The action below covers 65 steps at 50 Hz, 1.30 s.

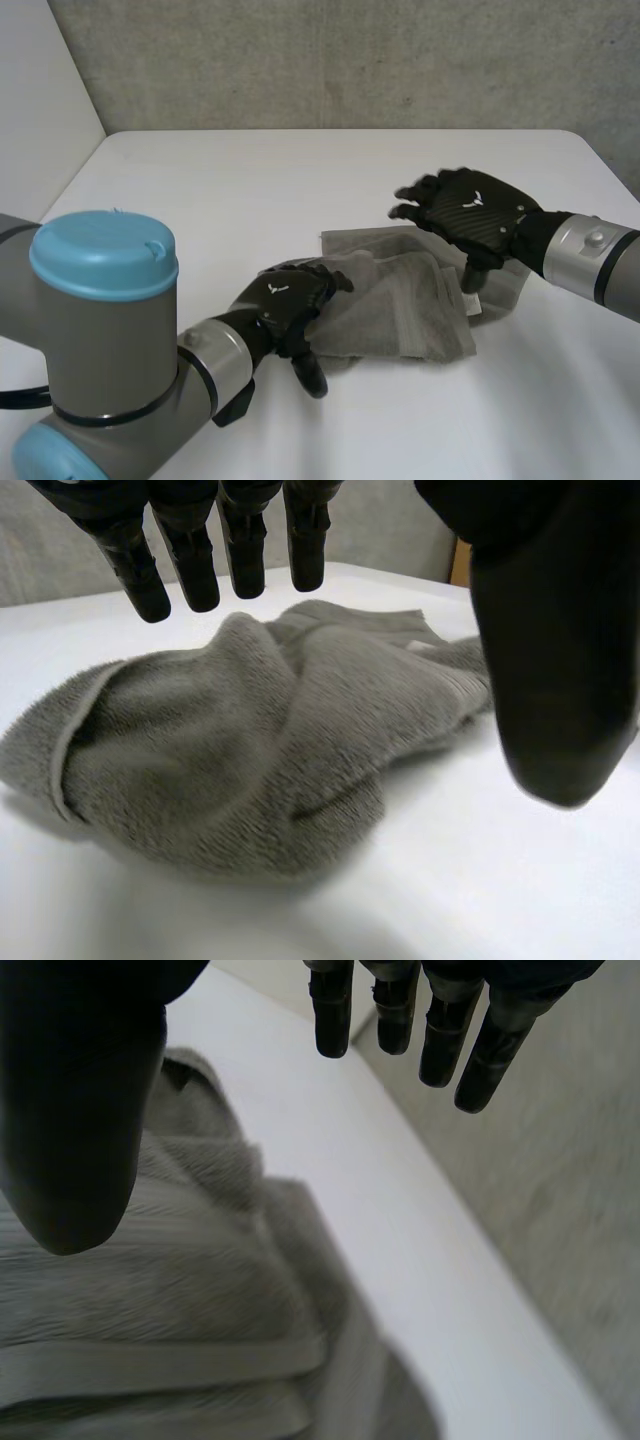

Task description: Fold the towel.

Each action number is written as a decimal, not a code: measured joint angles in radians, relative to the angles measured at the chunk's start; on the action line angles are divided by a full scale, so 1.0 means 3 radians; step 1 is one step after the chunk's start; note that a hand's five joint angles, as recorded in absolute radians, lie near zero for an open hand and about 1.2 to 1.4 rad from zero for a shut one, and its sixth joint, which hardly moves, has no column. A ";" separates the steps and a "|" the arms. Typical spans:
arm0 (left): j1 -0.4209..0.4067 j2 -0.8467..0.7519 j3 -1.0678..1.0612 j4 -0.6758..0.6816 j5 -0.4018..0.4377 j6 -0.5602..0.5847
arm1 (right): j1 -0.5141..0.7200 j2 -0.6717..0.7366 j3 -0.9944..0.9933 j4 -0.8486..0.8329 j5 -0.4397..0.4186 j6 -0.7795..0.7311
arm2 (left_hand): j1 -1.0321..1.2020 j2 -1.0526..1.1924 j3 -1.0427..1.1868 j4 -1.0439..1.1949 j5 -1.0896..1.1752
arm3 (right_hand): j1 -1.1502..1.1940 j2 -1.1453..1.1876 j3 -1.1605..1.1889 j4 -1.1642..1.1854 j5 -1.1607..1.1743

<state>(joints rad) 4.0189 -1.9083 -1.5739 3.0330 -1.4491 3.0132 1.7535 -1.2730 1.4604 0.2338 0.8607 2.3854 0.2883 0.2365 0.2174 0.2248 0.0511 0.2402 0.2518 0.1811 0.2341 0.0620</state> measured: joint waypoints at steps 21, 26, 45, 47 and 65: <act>0.0887 -0.0716 0.0684 0.0148 0.0007 0.0266 | 0.0280 0.0379 -0.0223 -0.0466 0.0432 0.2768 | 0.0000 -0.0002 0.0000 0.0000 0.0001 | -0.0017 -0.0001 0.0000 0.0000 0.0000; 0.0906 -0.0927 0.0759 0.0148 0.0011 0.0303 | 0.0418 0.0766 -0.0505 -0.0620 0.0598 0.3075 | 0.0000 -0.0003 0.0000 0.0000 0.0000 | -0.0018 -0.0001 0.0000 0.0000 0.0000; 0.0691 -0.1358 0.1146 0.0319 -0.0022 -0.0116 | 0.0736 0.1784 -0.1245 -0.0598 0.0870 0.3016 | 0.0011 0.0154 0.0000 0.0000 0.0202 | 0.1343 0.1300 0.0000 0.0000 0.1384; 0.0652 -0.1379 0.1170 0.0390 -0.0034 -0.0191 | 0.0747 0.1784 -0.1249 -0.0593 0.0863 0.2973 | 0.0120 0.0356 0.0000 0.0000 0.0409 | 0.2099 0.2096 0.0000 0.0000 0.2133; 0.0544 -0.1475 0.1176 0.0673 -0.0444 -0.0130 | 0.0627 0.0816 -0.0563 -0.0566 0.0442 0.2657 | 0.2153 0.2328 0.0000 0.0000 0.2378 | 0.3576 0.3499 0.0000 0.0000 0.3635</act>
<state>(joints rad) 4.1820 -2.3507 -1.2212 3.2348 -1.5822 2.9742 1.9417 -1.0281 1.2915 0.0639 0.9934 3.1826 0.9341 0.9348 0.2174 0.2248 0.7644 1.3130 1.3016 0.1811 0.2340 1.1524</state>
